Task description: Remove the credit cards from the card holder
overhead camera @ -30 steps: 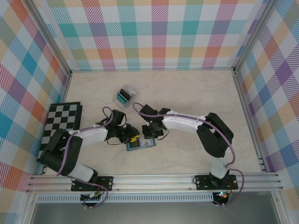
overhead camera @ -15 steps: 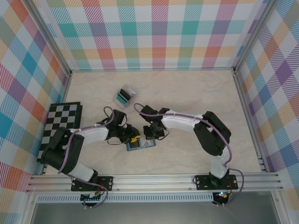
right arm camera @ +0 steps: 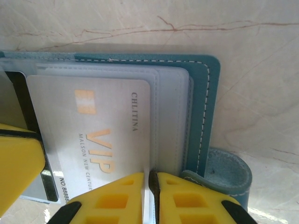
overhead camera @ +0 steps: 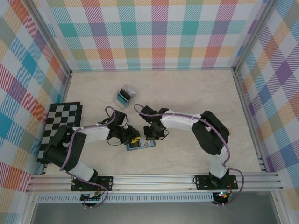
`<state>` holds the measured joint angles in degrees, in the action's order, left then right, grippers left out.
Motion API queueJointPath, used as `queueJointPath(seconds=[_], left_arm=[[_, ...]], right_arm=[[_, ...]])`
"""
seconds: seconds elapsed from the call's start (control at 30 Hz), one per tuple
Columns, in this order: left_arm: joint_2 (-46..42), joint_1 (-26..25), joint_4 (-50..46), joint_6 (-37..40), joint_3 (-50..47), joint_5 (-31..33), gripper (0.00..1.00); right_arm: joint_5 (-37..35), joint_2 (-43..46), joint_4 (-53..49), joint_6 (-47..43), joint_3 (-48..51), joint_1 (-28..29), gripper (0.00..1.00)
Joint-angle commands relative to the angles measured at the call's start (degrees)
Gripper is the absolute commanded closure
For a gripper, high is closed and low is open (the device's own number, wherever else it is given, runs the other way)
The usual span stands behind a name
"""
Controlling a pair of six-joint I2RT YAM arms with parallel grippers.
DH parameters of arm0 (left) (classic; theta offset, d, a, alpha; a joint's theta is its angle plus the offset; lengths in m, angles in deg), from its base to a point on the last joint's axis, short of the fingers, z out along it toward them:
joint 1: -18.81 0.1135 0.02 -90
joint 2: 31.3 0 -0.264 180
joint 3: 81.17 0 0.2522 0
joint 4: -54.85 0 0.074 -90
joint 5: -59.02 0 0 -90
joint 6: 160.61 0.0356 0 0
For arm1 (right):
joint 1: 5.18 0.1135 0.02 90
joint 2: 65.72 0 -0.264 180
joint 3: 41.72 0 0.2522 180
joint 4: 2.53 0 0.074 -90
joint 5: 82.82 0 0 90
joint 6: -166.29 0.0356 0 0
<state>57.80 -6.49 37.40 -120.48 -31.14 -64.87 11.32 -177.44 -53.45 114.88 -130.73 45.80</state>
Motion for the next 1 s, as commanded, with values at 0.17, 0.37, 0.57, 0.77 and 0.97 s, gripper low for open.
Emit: queueJointPath(seconds=[0.17, 0.37, 0.57, 0.77, 0.97], left_arm=[[1.8, 0.3, 4.1, 2.0, 0.1, -2.1, 0.8], [2.4, 0.1, 4.8, 2.7, -0.1, -2.6, 0.8], [2.4, 0.1, 4.9, 3.0, -0.7, -2.2, 0.8], [2.1, 0.0, 5.9, 3.5, -1.6, -2.7, 0.83], [0.2, 0.1, 4.5, 5.1, -2.0, -1.0, 0.9]], right_arm=[[1.1, -1.7, -2.2, 0.6, -0.6, -0.4, 0.85], [2.2, -2.2, -1.8, 0.5, -0.6, -0.4, 0.85], [2.4, -2.6, -1.7, 0.5, -0.6, -0.4, 0.85], [2.5, -2.9, -1.9, 0.8, -0.5, -0.4, 0.85], [2.1, -3.3, -2.4, 1.0, -0.5, -0.4, 0.85]])
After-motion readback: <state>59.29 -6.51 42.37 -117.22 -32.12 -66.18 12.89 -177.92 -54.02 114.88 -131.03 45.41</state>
